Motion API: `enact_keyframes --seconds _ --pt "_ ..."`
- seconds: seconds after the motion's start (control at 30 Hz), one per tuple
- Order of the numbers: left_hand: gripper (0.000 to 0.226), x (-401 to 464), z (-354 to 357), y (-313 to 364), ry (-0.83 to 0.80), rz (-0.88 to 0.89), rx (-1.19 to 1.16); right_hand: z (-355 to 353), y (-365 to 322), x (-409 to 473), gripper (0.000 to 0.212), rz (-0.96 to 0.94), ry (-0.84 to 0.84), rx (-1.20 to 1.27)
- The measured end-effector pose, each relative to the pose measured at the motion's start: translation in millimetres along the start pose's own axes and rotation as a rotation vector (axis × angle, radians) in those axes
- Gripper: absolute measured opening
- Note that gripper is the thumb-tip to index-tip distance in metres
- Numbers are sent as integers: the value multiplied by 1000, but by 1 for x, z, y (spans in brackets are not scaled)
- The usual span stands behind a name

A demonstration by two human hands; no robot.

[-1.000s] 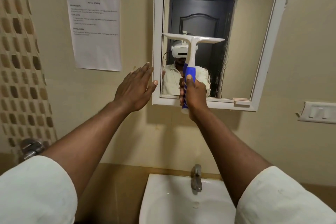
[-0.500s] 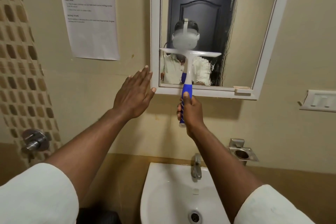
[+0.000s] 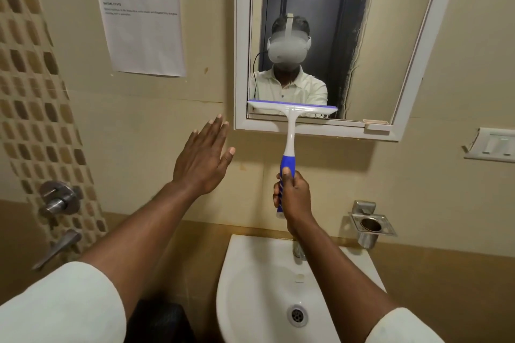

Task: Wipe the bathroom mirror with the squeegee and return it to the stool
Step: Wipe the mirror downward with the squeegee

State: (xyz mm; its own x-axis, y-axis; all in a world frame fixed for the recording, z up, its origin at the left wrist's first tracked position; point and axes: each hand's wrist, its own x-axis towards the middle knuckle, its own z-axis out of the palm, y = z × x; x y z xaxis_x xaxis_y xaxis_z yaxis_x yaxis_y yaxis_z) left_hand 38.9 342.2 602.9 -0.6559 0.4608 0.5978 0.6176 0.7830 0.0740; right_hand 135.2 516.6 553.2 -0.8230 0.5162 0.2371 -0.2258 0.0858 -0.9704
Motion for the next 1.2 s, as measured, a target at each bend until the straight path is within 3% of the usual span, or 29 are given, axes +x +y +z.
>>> enact_keyframes --seconds 0.53,0.73,1.07,1.2 --pt "63 -16 12 2 -1 -17 -17 -2 15 -13 31 27 24 -26" --pt "62 2 -3 7 56 9 -43 -2 2 -13 34 -70 74 7" --pt "62 90 -79 33 248 122 -34 -15 -121 56 31 -309 105 33" --pt "61 134 -120 50 357 189 -45 -23 -190 94 40 -399 150 55"
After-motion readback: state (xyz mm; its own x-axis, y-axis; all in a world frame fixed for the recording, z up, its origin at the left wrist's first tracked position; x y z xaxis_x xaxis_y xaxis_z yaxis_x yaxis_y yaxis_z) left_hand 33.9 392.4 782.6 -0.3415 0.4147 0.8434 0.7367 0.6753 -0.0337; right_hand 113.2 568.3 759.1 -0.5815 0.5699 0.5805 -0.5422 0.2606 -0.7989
